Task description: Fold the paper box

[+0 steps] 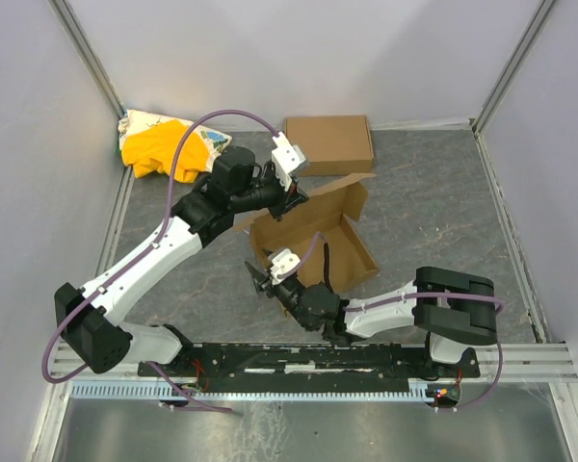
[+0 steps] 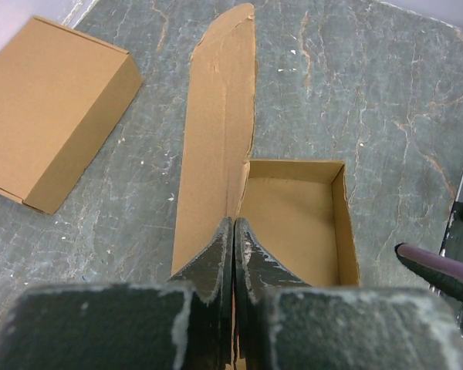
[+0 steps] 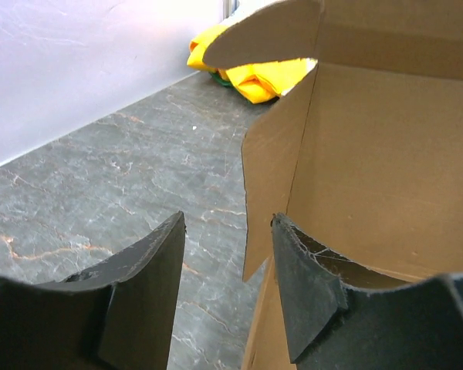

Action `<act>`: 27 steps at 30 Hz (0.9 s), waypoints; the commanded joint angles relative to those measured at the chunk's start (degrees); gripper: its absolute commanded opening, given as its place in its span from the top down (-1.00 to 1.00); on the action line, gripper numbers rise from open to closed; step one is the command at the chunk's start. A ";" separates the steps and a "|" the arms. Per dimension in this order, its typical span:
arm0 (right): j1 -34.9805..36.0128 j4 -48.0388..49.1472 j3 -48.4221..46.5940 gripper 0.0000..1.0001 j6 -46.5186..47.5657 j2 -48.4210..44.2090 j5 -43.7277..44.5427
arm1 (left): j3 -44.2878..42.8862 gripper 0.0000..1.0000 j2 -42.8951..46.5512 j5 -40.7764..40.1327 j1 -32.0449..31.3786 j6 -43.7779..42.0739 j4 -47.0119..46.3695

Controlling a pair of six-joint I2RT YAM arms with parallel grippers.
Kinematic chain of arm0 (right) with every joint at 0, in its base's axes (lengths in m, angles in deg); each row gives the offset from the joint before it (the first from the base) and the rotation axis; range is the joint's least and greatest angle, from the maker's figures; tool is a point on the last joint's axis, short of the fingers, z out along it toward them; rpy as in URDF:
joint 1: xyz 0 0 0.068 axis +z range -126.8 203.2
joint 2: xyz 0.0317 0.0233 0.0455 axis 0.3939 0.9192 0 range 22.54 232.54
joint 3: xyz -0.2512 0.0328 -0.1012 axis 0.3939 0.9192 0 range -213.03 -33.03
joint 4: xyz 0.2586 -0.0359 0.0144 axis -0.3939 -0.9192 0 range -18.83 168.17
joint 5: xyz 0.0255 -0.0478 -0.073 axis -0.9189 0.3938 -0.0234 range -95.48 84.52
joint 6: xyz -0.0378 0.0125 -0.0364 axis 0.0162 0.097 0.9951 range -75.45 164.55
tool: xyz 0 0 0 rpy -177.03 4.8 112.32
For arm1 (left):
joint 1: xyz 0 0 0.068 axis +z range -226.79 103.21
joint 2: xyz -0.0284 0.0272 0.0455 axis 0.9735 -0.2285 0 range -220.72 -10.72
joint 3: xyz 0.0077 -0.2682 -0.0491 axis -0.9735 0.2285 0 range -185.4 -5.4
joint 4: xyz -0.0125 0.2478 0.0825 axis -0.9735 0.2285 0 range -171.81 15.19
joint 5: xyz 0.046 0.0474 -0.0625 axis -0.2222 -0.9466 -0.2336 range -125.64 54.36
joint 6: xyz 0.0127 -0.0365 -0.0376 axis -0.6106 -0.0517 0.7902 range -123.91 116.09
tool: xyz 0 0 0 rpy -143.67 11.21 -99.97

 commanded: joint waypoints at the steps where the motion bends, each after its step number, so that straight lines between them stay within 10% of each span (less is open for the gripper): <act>1: -0.92 -0.67 -4.41 -0.12 0.16 0.62 0.55 | -1.54 0.94 0.19 -0.01 0.02 0.94 2.00; 27: -4.51 -5.36 1.96 0.14 -7.18 -4.87 8.57 | 3.46 0.94 3.00 8.75 -0.06 2.15 4.92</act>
